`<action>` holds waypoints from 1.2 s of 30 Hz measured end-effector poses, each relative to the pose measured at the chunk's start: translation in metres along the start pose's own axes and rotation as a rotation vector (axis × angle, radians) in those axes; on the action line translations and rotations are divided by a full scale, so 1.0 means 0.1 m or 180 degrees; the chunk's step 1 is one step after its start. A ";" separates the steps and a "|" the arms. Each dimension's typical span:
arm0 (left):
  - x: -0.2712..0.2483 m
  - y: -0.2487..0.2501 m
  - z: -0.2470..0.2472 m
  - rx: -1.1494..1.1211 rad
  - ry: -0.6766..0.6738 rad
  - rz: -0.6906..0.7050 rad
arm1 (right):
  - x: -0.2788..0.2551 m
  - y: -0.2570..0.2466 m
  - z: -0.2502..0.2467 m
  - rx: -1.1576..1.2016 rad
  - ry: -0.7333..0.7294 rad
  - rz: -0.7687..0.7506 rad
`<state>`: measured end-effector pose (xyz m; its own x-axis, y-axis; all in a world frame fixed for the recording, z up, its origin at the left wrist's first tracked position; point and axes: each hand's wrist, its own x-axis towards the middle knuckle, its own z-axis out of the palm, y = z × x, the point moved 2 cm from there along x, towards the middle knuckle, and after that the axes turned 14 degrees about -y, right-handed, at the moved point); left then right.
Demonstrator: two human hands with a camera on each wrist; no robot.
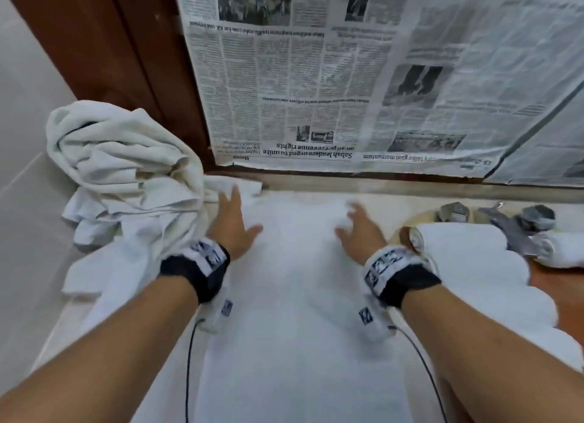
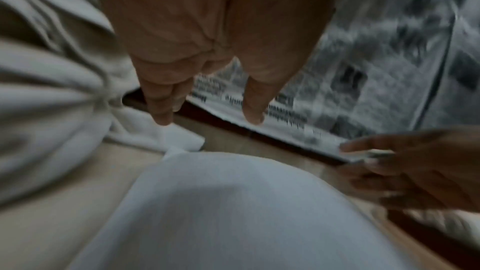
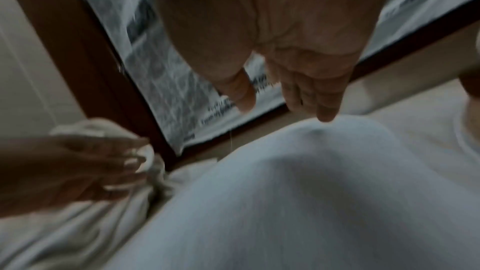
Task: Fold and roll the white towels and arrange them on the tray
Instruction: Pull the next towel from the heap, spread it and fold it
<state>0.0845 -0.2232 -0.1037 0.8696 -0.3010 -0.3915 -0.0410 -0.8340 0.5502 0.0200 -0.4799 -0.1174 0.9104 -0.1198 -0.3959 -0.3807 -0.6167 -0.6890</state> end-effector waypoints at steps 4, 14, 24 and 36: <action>0.24 -0.14 0.60 0.0899 -0.1229 0.0037 | 0.30 0.21 0.45 -0.0851 -0.0781 0.0031; 0.98 -0.29 0.72 0.1671 -0.1586 0.0337 | 0.83 0.28 0.55 -0.1745 -0.1299 -0.0180; 1.19 -0.37 0.63 0.1636 -0.1268 -0.0085 | 1.20 0.18 0.50 -0.2142 -0.1395 -0.0201; 1.19 -0.37 0.36 0.1958 -0.1115 -0.0725 | 0.84 0.34 0.57 -0.2051 -0.1198 0.0013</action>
<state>0.1720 -0.2450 -0.1975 0.6859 -0.1337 -0.7153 -0.2360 -0.9707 -0.0448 0.0738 -0.4667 -0.2087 0.7483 0.0802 -0.6585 -0.1083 -0.9646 -0.2406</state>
